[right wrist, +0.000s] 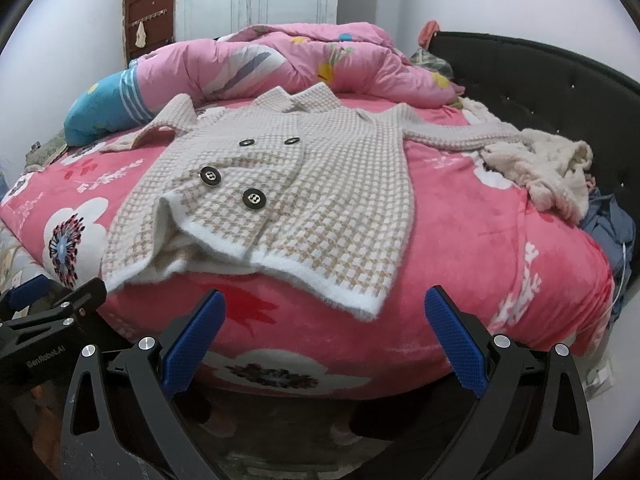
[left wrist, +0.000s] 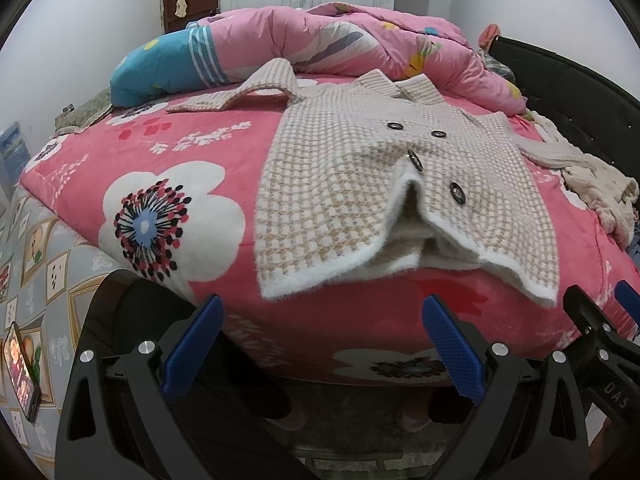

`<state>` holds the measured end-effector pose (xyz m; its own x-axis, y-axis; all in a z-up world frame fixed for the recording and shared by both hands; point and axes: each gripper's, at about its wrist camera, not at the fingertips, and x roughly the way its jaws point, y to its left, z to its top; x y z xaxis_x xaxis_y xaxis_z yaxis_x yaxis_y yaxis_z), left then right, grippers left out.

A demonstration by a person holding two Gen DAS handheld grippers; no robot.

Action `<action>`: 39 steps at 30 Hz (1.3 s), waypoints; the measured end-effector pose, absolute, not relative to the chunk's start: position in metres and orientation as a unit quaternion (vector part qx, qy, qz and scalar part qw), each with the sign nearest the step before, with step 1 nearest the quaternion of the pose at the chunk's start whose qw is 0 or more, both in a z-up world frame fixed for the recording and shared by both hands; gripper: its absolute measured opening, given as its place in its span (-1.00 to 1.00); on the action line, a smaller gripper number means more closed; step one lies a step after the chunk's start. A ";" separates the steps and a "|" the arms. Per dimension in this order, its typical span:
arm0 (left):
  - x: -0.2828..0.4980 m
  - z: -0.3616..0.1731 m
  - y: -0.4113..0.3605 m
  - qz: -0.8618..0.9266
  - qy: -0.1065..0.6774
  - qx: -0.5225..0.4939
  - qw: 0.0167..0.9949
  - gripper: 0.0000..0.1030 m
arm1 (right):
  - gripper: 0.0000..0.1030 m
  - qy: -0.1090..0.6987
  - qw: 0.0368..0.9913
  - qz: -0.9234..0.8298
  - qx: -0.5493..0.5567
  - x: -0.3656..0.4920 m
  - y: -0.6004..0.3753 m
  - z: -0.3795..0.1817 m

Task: Fold large clothes

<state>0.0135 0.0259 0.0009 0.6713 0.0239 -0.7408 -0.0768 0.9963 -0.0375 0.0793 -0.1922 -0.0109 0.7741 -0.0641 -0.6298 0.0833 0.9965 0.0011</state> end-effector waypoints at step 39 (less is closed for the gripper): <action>0.136 -0.044 0.098 -0.061 0.383 -0.108 0.915 0.72 | 0.79 0.411 0.858 0.126 0.281 0.198 -0.337 -0.079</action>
<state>0.1365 0.0984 -0.0440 0.6996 -0.1939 -0.6877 0.0279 0.9691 -0.2449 0.1983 -0.3371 -0.0788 0.6299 0.4472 -0.6350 0.0158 0.8101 0.5861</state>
